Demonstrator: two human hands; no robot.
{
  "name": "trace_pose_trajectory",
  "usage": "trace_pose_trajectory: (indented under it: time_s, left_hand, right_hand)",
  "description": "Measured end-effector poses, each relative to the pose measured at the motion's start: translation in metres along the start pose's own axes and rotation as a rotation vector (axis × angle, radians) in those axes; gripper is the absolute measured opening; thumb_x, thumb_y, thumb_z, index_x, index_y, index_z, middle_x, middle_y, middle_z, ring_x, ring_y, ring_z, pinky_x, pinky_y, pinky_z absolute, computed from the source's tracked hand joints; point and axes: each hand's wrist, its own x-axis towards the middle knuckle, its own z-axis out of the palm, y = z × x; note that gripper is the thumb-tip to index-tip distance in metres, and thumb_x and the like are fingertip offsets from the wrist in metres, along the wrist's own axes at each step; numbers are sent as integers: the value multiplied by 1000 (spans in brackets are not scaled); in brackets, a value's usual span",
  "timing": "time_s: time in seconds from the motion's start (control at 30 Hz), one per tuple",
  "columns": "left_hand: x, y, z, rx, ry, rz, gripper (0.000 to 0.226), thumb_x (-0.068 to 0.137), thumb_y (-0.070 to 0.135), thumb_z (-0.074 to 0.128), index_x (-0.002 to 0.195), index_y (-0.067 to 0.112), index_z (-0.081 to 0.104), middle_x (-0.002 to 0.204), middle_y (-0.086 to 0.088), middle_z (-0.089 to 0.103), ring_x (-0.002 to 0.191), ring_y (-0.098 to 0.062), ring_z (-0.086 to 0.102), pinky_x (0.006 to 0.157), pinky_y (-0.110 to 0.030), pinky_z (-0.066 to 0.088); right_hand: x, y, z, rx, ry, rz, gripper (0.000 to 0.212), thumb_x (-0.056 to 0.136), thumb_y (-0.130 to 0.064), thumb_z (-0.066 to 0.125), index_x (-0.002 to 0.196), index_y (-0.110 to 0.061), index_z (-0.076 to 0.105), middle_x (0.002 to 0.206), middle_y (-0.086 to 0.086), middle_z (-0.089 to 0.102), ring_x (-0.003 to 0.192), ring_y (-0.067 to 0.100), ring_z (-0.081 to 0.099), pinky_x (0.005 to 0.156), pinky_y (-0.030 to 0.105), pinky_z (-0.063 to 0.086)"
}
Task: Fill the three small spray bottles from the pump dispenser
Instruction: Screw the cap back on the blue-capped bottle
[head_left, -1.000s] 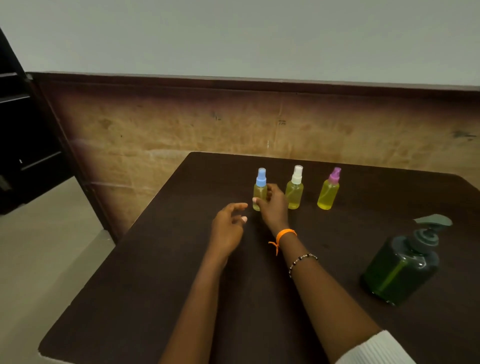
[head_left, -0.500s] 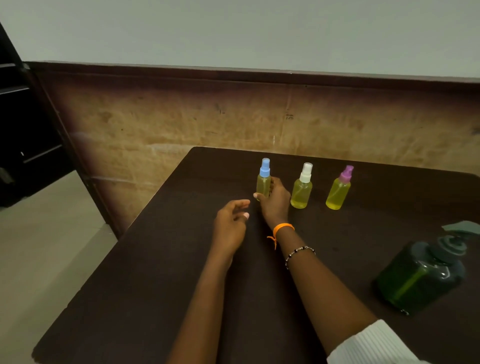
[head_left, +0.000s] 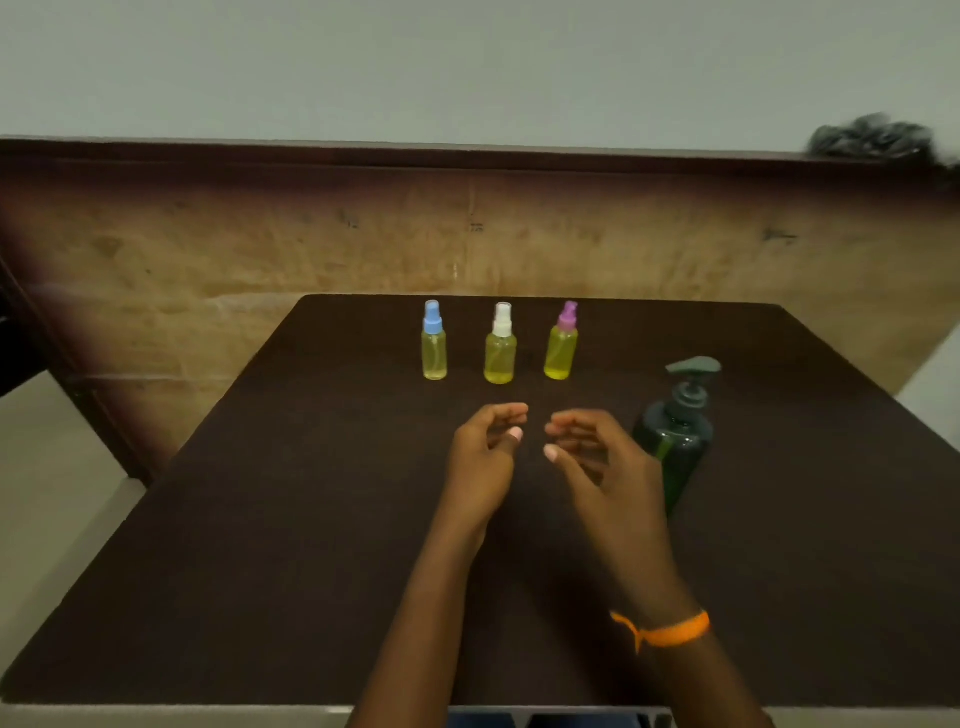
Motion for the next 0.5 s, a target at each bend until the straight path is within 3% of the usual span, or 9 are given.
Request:
trace_pose_trajectory:
  time_s: [0.13, 0.23, 0.37, 0.43, 0.5]
  left_hand:
    - [-21, 2, 40, 4, -116, -11, 27, 89, 1, 55, 109, 18, 59, 107, 4, 60, 87, 6, 55, 70, -3, 43]
    - [-33, 7, 63, 29, -200, -4, 36, 89, 2, 56, 122, 17, 55, 116, 6, 56, 98, -2, 55, 74, -6, 42]
    - [-38, 10, 82, 15, -238, -4, 48, 89, -2, 53, 132, 19, 46, 132, 2, 51, 114, -13, 53, 88, -18, 43]
    - [-38, 8, 86, 16, -231, -3, 53, 89, -2, 52, 135, 22, 43, 138, 2, 47, 117, -14, 53, 85, -17, 44]
    - [-36, 6, 86, 16, -240, 4, 56, 90, -2, 51, 138, 25, 40, 141, 4, 45, 119, -13, 52, 80, -13, 43]
  right_hand:
    - [-33, 19, -49, -5, 343, 65, 30, 79, -3, 71, 98, -23, 60, 84, -8, 62, 80, 3, 61, 69, 13, 48]
    - [-34, 40, -74, -79, 480, 145, 46, 76, -4, 74, 113, -22, 54, 104, 0, 54, 90, 10, 55, 75, 18, 47]
    - [-20, 61, -86, -98, 290, 262, 74, 77, -5, 74, 140, -17, 37, 135, 2, 43, 116, 9, 44, 93, 25, 40]
    - [-12, 68, -84, -50, 171, 277, 79, 78, -2, 72, 144, -15, 31, 144, 4, 40, 124, 13, 41, 97, 25, 38]
    - [-4, 72, -80, -40, 115, 243, 75, 78, 0, 71, 142, -13, 36, 139, 5, 47, 122, 11, 46, 92, 12, 39]
